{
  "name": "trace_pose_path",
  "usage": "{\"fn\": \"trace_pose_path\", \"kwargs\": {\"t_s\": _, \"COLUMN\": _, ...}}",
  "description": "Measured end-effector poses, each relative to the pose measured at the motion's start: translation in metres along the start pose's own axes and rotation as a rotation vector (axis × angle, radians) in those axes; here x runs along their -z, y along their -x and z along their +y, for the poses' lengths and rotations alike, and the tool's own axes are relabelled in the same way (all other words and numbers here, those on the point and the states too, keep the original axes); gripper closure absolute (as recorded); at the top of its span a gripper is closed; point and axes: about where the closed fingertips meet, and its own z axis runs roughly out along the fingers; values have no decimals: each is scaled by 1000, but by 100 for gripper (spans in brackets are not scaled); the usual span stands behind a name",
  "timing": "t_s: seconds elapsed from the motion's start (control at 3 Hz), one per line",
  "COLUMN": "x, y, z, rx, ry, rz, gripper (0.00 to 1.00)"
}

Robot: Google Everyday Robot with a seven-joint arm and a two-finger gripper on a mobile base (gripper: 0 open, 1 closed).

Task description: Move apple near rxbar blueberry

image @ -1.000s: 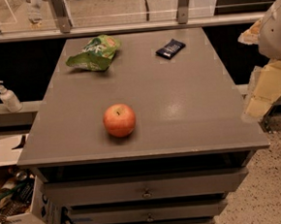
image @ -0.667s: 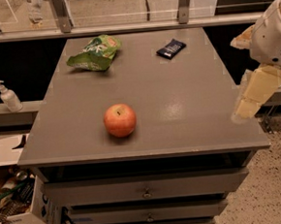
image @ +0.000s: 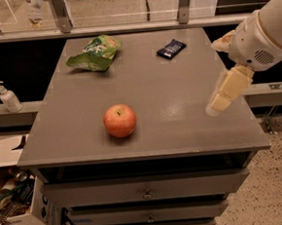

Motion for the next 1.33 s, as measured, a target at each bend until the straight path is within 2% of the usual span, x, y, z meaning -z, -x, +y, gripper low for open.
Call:
{"fn": "trace_pose_path", "kwargs": {"t_s": 0.33, "x": -16, "y": 12, "z": -6, "rx": -17, "ry": 14, "rz": -93, "gripper": 0}}
{"fn": "trace_pose_path", "kwargs": {"t_s": 1.0, "x": -35, "y": 42, "z": 4, "rx": -29, "ry": 59, "rz": -271, "gripper": 0}}
{"fn": "trace_pose_path", "kwargs": {"t_s": 1.33, "x": -46, "y": 62, "z": 26, "rx": -36, "ry": 128, "rz": -384, "gripper": 0}}
